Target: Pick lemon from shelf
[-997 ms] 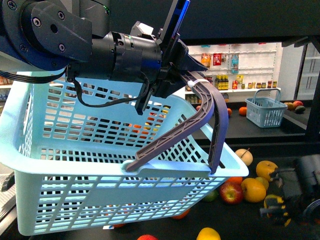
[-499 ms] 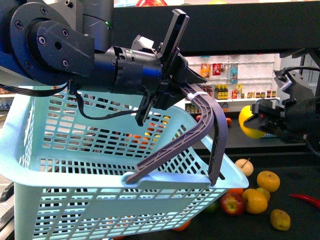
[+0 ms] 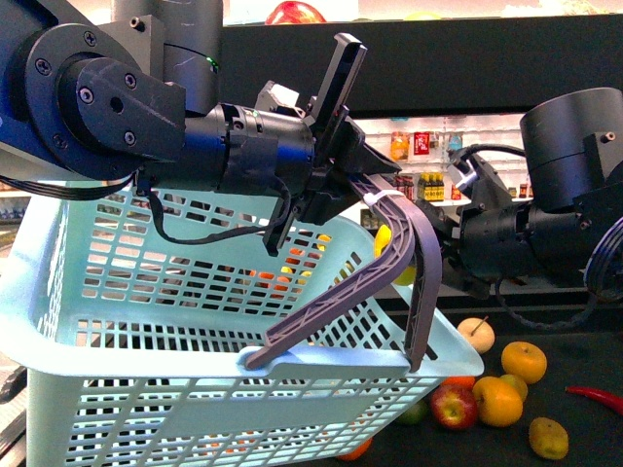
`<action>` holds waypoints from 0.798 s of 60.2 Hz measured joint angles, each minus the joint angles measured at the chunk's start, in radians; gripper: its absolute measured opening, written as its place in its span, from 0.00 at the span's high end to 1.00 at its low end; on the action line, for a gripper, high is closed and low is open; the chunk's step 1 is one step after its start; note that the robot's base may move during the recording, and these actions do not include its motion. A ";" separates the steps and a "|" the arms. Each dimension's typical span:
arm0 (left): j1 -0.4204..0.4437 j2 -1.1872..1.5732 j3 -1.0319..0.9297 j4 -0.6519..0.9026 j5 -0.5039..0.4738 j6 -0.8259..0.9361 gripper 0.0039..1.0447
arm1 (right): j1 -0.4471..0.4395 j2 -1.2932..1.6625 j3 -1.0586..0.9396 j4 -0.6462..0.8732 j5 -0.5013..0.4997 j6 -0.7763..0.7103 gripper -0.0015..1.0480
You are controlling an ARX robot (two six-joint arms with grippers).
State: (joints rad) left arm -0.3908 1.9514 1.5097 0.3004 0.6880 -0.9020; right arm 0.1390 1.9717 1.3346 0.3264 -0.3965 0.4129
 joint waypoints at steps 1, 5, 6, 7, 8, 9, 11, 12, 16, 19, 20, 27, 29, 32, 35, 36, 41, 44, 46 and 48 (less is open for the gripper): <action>0.000 0.000 0.000 0.000 0.000 0.000 0.92 | 0.004 0.003 0.000 0.000 0.000 0.005 0.59; 0.000 0.000 0.000 0.000 0.000 0.000 0.92 | 0.013 0.012 -0.001 -0.001 0.000 0.011 0.59; 0.000 0.000 0.000 0.000 0.001 0.000 0.92 | 0.016 0.015 -0.002 -0.001 0.000 0.012 0.59; 0.000 0.000 0.000 0.000 0.000 0.000 0.92 | 0.017 0.017 -0.002 -0.001 0.000 0.013 0.59; 0.000 0.000 0.000 0.000 0.000 0.000 0.92 | 0.020 0.020 -0.002 -0.002 0.002 0.013 0.58; 0.000 0.000 0.000 0.000 0.000 0.000 0.92 | 0.021 0.022 -0.002 -0.003 0.005 0.013 0.56; 0.000 0.000 0.000 0.000 0.000 0.000 0.92 | 0.023 0.025 -0.002 -0.005 0.007 0.017 0.50; 0.000 0.000 0.000 0.000 0.000 0.000 0.92 | 0.024 0.026 -0.004 -0.001 0.006 0.017 0.47; 0.000 0.000 0.000 0.000 0.001 0.000 0.92 | 0.025 0.027 -0.006 0.007 0.005 0.017 0.37; 0.000 0.000 0.000 0.000 0.001 0.000 0.92 | 0.024 0.027 -0.006 0.010 0.004 0.018 0.30; 0.000 0.000 0.000 0.000 0.000 0.000 0.92 | 0.024 0.027 -0.006 0.011 0.004 0.019 0.29; 0.000 0.000 0.000 0.000 0.001 0.000 0.92 | 0.008 0.023 -0.006 0.026 0.003 0.026 0.13; 0.000 0.000 0.000 -0.001 0.000 0.000 0.92 | -0.002 0.019 -0.006 0.033 0.004 0.033 0.08; 0.000 0.001 0.000 -0.002 0.006 -0.005 0.92 | -0.020 0.013 -0.006 0.036 0.011 0.034 0.06; 0.000 0.001 0.000 -0.002 0.003 -0.008 0.92 | -0.048 0.000 -0.006 0.042 0.016 0.039 0.07; 0.000 0.001 0.000 -0.002 0.002 -0.007 0.92 | -0.055 -0.003 -0.006 0.043 0.019 0.038 0.07; 0.000 0.001 0.000 -0.002 -0.002 0.002 0.92 | -0.126 -0.043 -0.006 0.043 0.078 -0.007 0.07; 0.000 0.001 0.000 -0.002 0.000 -0.002 0.92 | -0.153 -0.057 -0.007 0.034 0.111 -0.046 0.07; 0.000 0.001 0.000 -0.002 0.000 -0.004 0.92 | -0.179 -0.066 -0.016 0.024 0.143 -0.099 0.07; 0.000 0.001 0.000 -0.002 0.000 -0.004 0.92 | -0.198 -0.068 -0.028 0.021 0.154 -0.129 0.07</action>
State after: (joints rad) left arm -0.3908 1.9526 1.5097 0.2985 0.6880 -0.9058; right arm -0.0593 1.9041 1.3064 0.3470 -0.2420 0.2844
